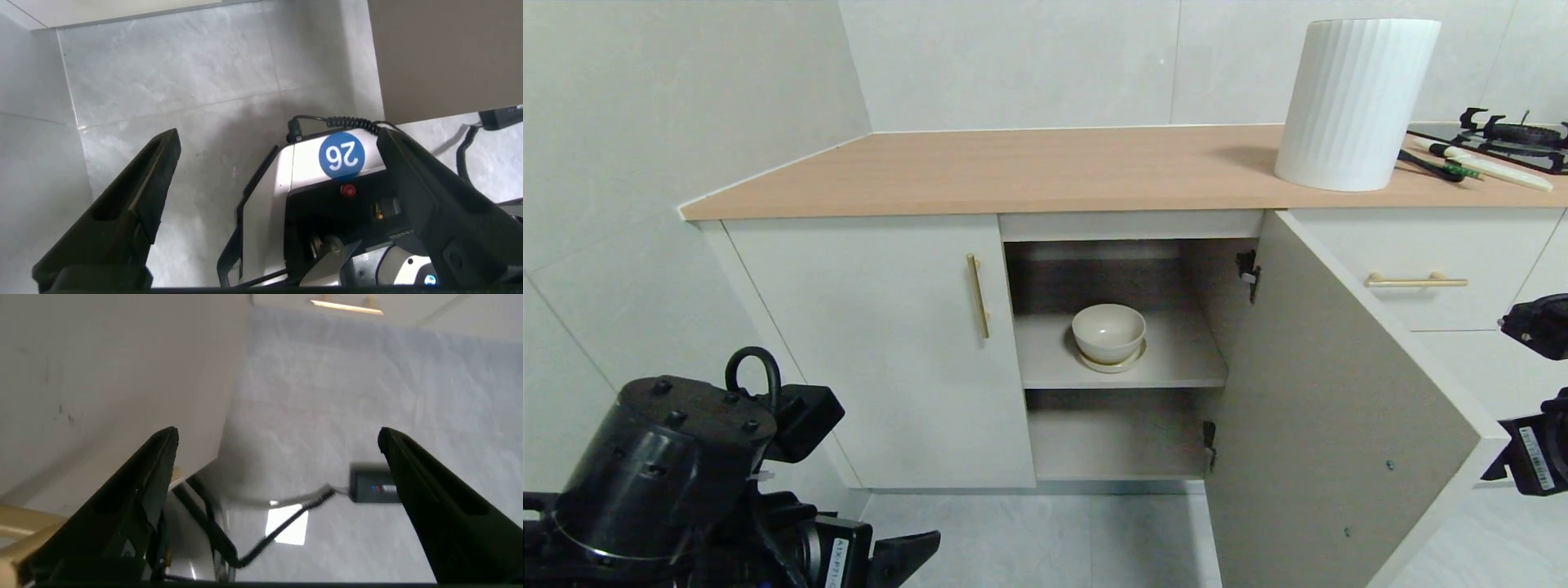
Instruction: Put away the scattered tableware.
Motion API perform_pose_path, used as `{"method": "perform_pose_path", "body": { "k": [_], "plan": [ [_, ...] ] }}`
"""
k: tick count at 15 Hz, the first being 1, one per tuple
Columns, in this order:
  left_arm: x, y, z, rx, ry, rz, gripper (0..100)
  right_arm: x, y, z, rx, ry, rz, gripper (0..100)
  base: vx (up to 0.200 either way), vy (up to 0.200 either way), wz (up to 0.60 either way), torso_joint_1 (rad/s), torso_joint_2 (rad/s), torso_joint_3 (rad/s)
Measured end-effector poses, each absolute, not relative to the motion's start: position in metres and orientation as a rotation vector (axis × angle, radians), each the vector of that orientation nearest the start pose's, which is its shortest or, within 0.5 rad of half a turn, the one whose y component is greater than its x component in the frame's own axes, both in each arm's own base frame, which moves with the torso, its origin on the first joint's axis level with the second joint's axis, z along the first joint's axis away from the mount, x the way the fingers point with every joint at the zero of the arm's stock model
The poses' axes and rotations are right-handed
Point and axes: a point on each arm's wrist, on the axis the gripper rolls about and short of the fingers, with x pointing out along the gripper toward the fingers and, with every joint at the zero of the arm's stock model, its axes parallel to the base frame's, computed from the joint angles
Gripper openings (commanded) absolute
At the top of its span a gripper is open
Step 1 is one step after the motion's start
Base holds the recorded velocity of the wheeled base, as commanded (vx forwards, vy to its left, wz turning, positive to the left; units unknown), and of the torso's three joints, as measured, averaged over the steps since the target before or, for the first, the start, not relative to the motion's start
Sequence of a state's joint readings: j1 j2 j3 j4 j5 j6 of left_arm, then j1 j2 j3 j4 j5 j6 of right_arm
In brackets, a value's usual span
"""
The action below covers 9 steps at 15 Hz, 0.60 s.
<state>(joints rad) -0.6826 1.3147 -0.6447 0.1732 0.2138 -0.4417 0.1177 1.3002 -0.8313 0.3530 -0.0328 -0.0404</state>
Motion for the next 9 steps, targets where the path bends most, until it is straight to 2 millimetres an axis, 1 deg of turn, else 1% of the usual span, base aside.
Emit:
{"method": "perform_pose_path", "body": {
  "k": [4, 9],
  "plan": [
    [0.139, -0.107, 0.165, -0.044, 0.839, -0.26, 100, 0.18, 0.028, 0.195, -0.106, 0.784, 0.134, 100, 0.0, 0.0, 0.0, 0.0, 0.0, 0.0],
    [0.139, -0.107, 0.165, -0.044, 0.839, -0.26, 100, 0.186, 0.044, 0.19, -0.031, 0.748, 0.166, 100, 0.0, 0.0, 0.0, 0.0, 0.0, 0.0]
  ]
}}
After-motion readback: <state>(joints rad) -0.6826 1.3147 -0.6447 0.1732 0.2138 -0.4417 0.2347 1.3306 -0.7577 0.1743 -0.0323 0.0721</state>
